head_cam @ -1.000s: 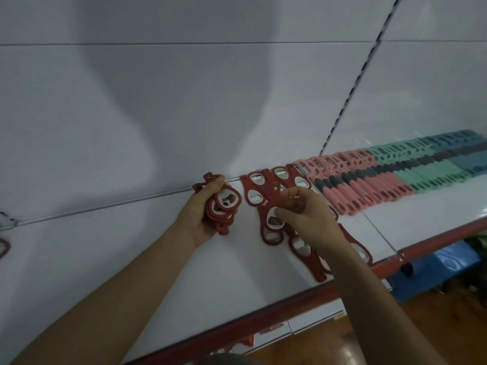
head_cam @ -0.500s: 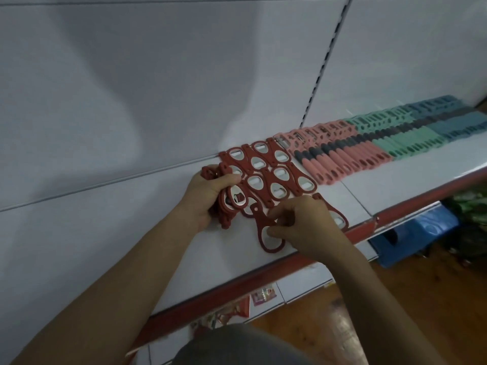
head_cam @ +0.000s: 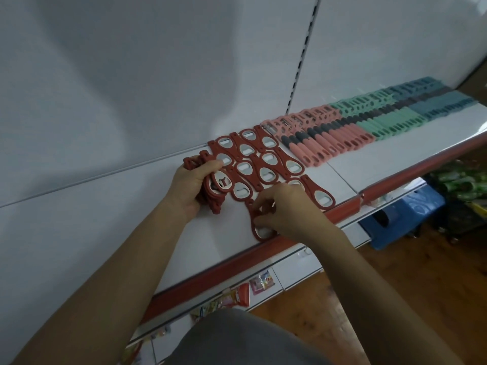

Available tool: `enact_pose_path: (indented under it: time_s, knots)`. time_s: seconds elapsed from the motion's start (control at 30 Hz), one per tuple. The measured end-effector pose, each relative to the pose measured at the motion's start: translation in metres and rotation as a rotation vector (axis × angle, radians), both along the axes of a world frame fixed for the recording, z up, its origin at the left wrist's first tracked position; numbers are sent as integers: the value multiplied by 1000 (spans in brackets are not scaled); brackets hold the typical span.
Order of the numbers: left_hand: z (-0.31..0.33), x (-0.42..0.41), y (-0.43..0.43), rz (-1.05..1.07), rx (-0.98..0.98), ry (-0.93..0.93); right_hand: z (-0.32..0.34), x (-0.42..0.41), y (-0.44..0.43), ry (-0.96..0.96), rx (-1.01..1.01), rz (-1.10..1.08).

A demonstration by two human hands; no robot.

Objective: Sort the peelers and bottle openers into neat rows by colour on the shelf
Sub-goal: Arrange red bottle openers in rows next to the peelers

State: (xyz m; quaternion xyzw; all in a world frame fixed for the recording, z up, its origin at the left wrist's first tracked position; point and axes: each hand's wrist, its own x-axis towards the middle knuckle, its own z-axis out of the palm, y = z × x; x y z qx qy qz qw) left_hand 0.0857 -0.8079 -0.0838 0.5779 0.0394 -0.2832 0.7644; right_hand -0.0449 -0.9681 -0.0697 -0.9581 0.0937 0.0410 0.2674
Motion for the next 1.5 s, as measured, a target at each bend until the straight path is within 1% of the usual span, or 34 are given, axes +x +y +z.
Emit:
enact_pose_path:
  time_s: [0.13, 0.4, 0.47, 0.53, 0.67, 0.8, 0.97, 1.03, 1.13, 1.37, 1.5]
  knots:
    - [-1, 1, 2, -4, -5, 3, 1, -2, -4, 33, 9, 19]
    - [-2, 2, 4, -15, -19, 2, 1, -1, -7, 1, 26, 31]
    - [-2, 2, 4, -21, -7, 0, 3, 0, -14, -75, 17, -26]
    - [-3, 2, 5, -29, -5, -4, 6, 2, -25, -100, -29, -98]
    - [-2, 2, 5, -29, -12, 1, 2, 5, -36, 6, -94, -113]
    - [-1, 1, 4, -26, -26, -1, 0, 5, -35, 22, -92, -136]
    - [-1, 0, 4, -23, -42, -3, 1, 3, -37, 42, -97, -77]
    - [-1, 0, 4, -25, -44, 0, 1, 1, -38, 1, -90, -99]
    - [-1, 1, 3, -28, -35, -2, 1, 0, -35, -135, -63, -149]
    - [-1, 1, 3, -15, -43, 6, -17, 2, 0, -139, -88, 135]
    - [-1, 1, 3, -8, -48, 2, -22, 4, -2, -167, -112, 153]
